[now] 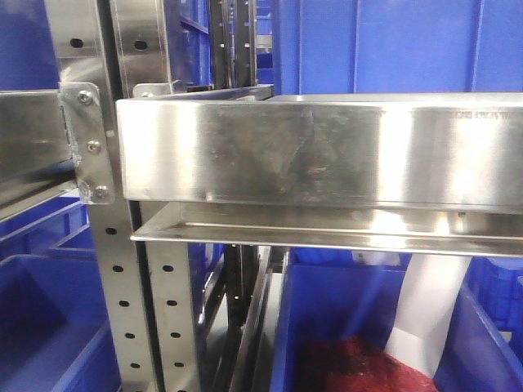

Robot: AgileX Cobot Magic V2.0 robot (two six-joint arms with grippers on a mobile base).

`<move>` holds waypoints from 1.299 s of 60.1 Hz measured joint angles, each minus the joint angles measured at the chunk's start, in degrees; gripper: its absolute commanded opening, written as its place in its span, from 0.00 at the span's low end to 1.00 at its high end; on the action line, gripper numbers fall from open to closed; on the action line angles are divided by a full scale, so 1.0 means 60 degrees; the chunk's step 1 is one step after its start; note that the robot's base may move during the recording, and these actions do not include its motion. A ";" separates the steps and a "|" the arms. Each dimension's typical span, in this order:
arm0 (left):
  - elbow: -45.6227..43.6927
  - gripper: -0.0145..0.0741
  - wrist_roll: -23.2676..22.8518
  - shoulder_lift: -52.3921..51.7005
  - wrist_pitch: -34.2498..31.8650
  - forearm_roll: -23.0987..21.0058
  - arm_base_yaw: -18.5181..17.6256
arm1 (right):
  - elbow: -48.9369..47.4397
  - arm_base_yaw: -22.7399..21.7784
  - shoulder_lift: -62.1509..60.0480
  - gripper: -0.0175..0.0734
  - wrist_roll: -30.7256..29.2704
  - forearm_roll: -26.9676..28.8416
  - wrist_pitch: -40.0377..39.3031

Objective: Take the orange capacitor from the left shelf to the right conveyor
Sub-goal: 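Turn the base away from the shelf holding the capacitor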

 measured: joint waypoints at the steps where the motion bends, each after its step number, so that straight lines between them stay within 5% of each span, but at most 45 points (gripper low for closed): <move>1: 0.0000 0.05 0.0000 0.0000 0.0000 0.0000 0.0000 | 0.0000 0.0000 0.0000 0.29 0.0000 0.0000 0.0000; 78: 0.0000 0.05 0.0000 0.0000 0.0000 0.0000 0.0000 | 0.0000 0.0000 0.0000 0.29 -0.0007 0.0000 0.0000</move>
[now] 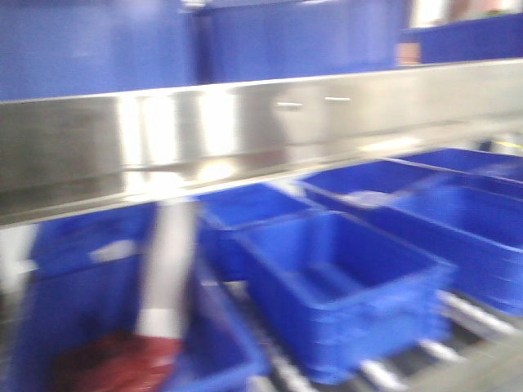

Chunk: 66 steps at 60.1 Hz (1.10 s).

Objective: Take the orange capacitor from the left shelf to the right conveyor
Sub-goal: 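Turn the base away from the shelf holding the capacitor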

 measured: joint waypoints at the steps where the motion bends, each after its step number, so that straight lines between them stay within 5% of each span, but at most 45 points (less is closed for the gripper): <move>1: 0.0000 0.05 0.0000 0.0000 0.0000 0.0000 0.0000 | 0.0000 0.0000 0.0000 0.29 0.0000 0.0000 0.0000; 66: 0.0000 0.05 0.0000 0.0000 0.0000 0.0000 0.0000 | 0.0000 0.0000 0.0000 0.29 0.0000 -0.0006 0.0000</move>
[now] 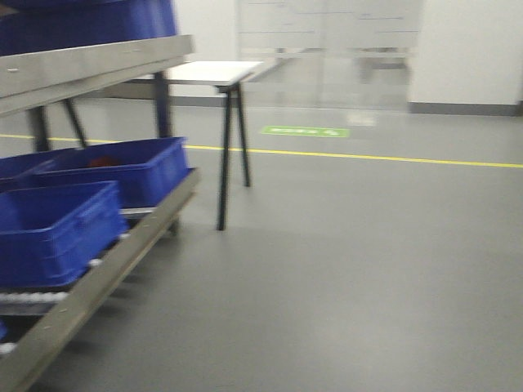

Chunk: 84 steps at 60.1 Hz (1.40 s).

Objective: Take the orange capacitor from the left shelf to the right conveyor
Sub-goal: 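Turn the base away from the shelf holding the capacitor, then drive the base across the floor to the conveyor belt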

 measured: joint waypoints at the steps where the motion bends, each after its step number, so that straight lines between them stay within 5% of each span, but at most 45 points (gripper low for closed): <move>1: 0.0000 0.05 0.0000 0.0000 0.0000 0.0000 0.0000 | 0.0000 0.0000 0.0000 0.29 0.0000 0.0000 0.0000; 84: 0.0000 0.05 0.0000 0.0000 0.0000 0.0000 0.0000 | 0.0000 0.0000 0.0000 0.29 0.0000 -0.0016 0.0000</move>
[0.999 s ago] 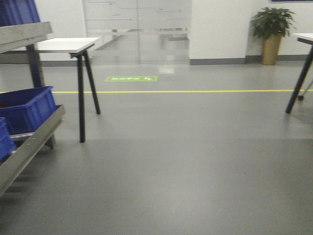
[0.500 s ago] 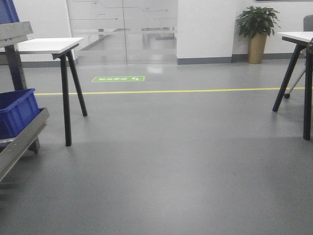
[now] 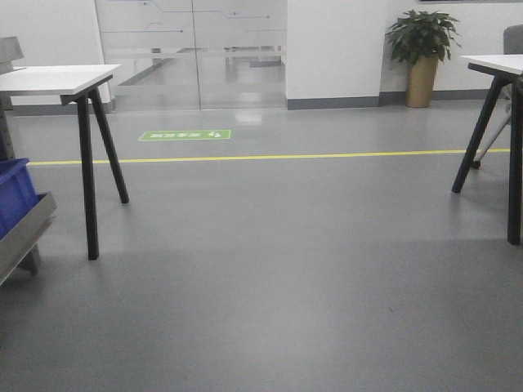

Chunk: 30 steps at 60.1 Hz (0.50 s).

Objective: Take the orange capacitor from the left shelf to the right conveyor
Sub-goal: 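Drive the base across the floor to the conveyor belt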

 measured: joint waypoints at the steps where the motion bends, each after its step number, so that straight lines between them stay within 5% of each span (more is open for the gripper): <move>1: 0.0000 0.05 0.0000 0.0000 0.0000 0.0000 0.0000 | 0.0000 0.0000 0.0000 0.29 0.0000 0.0000 0.0000; 30: 0.0000 0.05 0.0000 0.0000 0.0000 0.0000 0.0000 | 0.0000 0.0000 0.0000 0.29 0.0000 0.0000 0.0000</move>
